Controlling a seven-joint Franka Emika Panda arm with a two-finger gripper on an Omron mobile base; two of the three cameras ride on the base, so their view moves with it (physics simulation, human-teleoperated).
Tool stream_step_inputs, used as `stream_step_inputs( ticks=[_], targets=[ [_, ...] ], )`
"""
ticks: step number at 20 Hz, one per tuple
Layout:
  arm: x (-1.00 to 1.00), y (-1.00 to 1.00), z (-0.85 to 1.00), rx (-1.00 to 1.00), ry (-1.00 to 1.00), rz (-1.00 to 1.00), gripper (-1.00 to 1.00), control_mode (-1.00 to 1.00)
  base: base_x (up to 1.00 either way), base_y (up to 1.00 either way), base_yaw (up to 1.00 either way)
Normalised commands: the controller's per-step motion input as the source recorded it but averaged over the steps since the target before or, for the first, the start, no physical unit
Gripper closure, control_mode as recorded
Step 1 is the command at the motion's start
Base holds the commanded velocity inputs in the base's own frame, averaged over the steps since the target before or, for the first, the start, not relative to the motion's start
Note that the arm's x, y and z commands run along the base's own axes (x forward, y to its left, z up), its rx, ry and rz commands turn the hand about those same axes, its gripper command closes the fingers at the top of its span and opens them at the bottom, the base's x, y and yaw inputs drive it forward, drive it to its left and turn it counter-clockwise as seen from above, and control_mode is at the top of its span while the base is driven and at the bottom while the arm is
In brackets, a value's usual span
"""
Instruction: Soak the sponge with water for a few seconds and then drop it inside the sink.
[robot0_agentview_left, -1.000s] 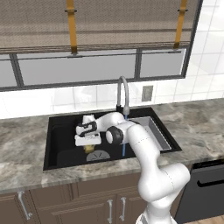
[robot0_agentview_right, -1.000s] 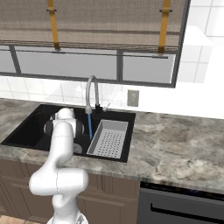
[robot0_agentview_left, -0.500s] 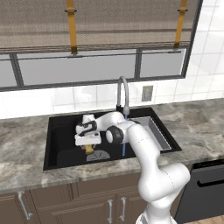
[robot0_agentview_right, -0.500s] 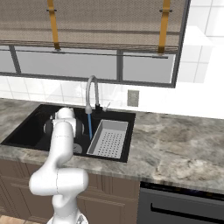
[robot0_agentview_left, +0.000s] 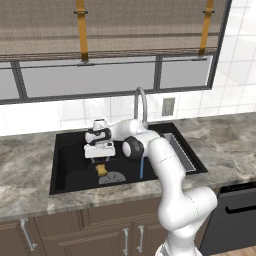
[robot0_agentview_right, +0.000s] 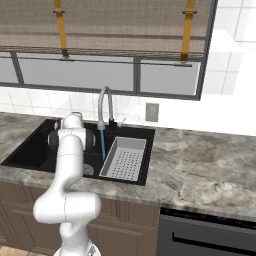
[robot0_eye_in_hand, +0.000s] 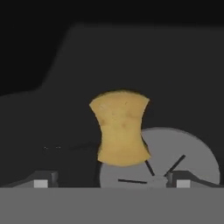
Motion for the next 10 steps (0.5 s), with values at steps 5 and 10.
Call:
stream_step_inputs(
  ticks=[5,10],
  targets=[
    [-0.39,0.00,0.50,0.00,0.00,0.00,-1.00,-1.00,0.00,0.00,0.00],
    [-0.69,-0.09,0.13,0.00,0.00,0.00,-1.00,-1.00,0.00,0.00,0.00]
  ],
)
